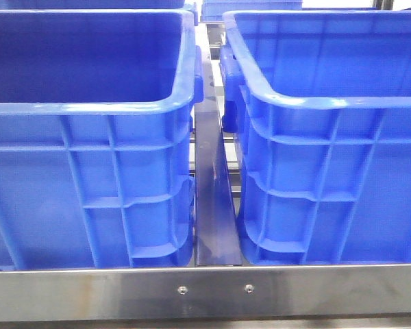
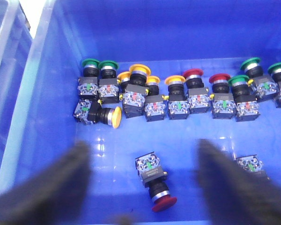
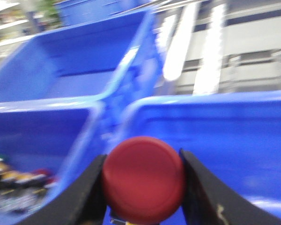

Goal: Pick red and yellow buttons and place in box
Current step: 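Carry the red button into the empty crate and open the right gripper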

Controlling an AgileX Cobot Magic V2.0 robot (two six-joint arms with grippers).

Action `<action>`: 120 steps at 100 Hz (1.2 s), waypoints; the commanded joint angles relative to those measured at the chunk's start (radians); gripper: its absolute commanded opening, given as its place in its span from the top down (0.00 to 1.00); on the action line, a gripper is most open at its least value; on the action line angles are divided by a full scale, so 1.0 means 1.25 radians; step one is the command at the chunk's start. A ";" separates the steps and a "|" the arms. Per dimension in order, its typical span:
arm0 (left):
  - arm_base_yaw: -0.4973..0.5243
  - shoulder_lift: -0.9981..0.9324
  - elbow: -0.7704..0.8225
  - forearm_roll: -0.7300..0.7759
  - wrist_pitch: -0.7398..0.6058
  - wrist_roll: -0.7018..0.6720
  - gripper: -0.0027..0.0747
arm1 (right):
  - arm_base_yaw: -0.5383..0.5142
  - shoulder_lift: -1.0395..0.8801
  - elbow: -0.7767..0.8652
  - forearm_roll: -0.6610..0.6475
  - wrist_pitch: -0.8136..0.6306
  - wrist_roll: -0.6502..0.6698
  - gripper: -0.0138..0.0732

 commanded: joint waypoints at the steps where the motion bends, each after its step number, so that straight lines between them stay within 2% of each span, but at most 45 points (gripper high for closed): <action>1: 0.003 -0.002 -0.019 0.003 -0.069 -0.010 0.68 | -0.004 0.006 -0.025 0.013 -0.092 -0.050 0.67; 11: 0.003 -0.002 -0.019 0.003 -0.083 -0.010 0.97 | -0.004 0.050 -0.025 -0.008 -0.142 -0.058 0.67; 13: 0.003 -0.002 -0.019 0.003 -0.085 -0.010 0.99 | -0.004 0.061 -0.025 -0.013 -0.145 -0.058 0.67; 36: 0.003 -0.002 -0.019 0.003 -0.106 -0.008 0.99 | -0.004 0.222 -0.060 -0.099 -0.236 -0.054 0.73; 65: 0.003 -0.002 -0.019 0.003 -0.102 -0.008 0.99 | -0.017 0.376 -0.153 -0.155 -0.238 0.014 0.75; 96: 0.003 -0.002 -0.019 0.003 -0.102 -0.008 0.99 | -0.073 0.445 -0.186 -0.177 -0.199 0.081 0.75; 120: 0.003 -0.002 -0.019 0.003 -0.102 -0.008 0.99 | -0.082 0.463 -0.215 -0.178 -0.183 0.081 0.75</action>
